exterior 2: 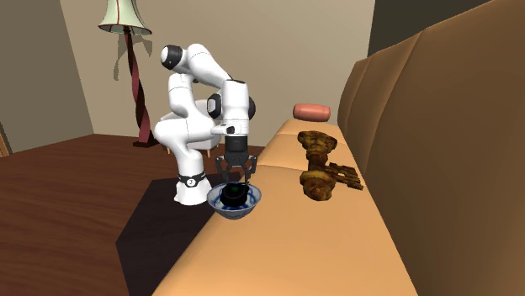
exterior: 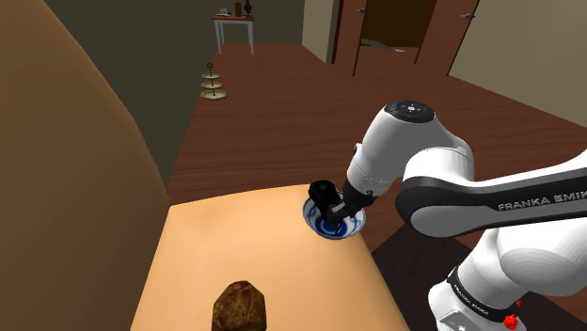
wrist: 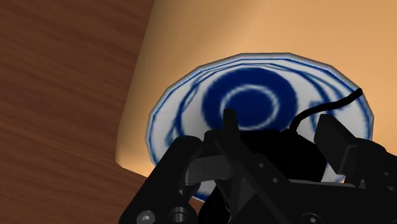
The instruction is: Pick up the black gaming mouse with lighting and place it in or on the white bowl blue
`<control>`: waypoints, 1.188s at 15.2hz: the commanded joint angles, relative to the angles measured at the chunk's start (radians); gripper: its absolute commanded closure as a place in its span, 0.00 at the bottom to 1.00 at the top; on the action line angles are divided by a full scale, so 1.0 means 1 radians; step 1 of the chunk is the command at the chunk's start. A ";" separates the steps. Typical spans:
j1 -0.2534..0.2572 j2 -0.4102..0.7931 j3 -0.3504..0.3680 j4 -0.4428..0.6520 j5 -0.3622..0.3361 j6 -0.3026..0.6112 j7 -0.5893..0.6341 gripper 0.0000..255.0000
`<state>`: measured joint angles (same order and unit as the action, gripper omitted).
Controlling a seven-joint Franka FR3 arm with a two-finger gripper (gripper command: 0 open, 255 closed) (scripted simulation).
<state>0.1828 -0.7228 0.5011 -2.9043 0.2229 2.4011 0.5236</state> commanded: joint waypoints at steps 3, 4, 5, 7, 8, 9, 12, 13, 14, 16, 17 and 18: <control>0.000 0.000 0.000 0.000 0.000 0.000 0.000 0.00; 0.000 0.000 0.000 0.000 0.000 0.000 0.000 0.00; 0.000 0.000 0.000 0.000 0.000 0.000 0.000 0.00; 0.009 -0.036 -0.012 0.015 -0.001 -0.051 -0.002 0.00; 0.016 -0.069 -0.023 0.031 -0.003 -0.100 -0.004 0.00; 0.022 -0.099 -0.034 0.049 -0.006 -0.148 -0.005 0.00; 0.027 -0.121 -0.043 0.064 -0.009 -0.185 -0.005 0.00; 0.026 -0.120 -0.043 0.064 -0.009 -0.184 -0.005 0.00; 0.026 -0.120 -0.043 0.064 -0.009 -0.184 -0.005 0.00; 0.026 -0.120 -0.043 0.064 -0.009 -0.184 -0.005 0.00; 0.026 -0.120 -0.043 0.064 -0.009 -0.184 -0.005 0.00; 0.026 -0.120 -0.043 0.064 -0.009 -0.184 -0.005 0.00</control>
